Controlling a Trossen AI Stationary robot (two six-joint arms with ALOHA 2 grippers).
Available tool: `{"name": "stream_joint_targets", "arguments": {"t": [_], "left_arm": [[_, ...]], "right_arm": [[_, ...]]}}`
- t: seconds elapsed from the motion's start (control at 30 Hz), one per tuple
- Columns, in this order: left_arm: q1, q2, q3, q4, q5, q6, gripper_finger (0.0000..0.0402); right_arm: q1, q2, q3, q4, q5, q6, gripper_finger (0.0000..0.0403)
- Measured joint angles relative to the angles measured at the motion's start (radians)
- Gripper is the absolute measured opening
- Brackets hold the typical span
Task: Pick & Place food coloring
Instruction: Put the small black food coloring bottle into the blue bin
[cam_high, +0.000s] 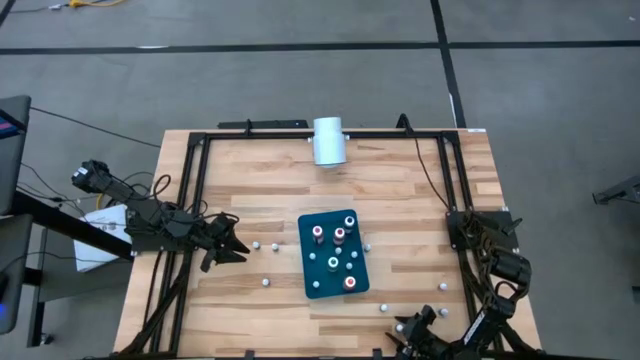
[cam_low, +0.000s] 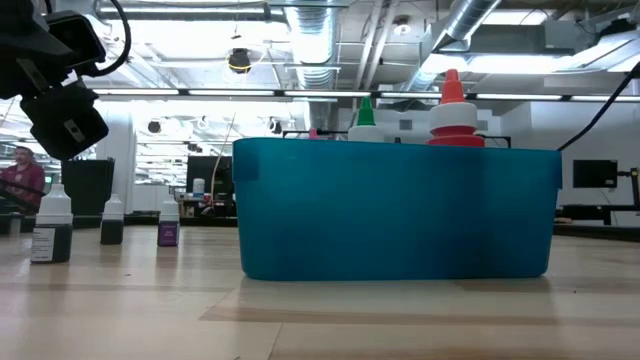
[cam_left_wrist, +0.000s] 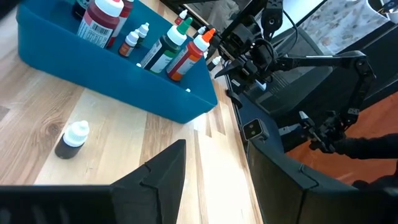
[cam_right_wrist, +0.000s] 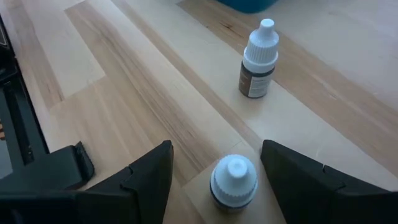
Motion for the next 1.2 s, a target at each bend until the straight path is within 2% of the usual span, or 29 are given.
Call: {"name": "stream_joint_targets", "arguments": {"t": [0.9,1.2], "left_arm": [[0.0,0.0,0.0,-0.008,0.0,0.0,0.0165],[0.0,0.0,0.0,-0.007,0.0,0.0,0.0165]], "right_arm": [[-0.001,0.003,0.007,-0.001,-0.012,0.002,0.024],[-0.001,0.002,0.008,-0.001,-0.055,0.003,0.0236]]}}
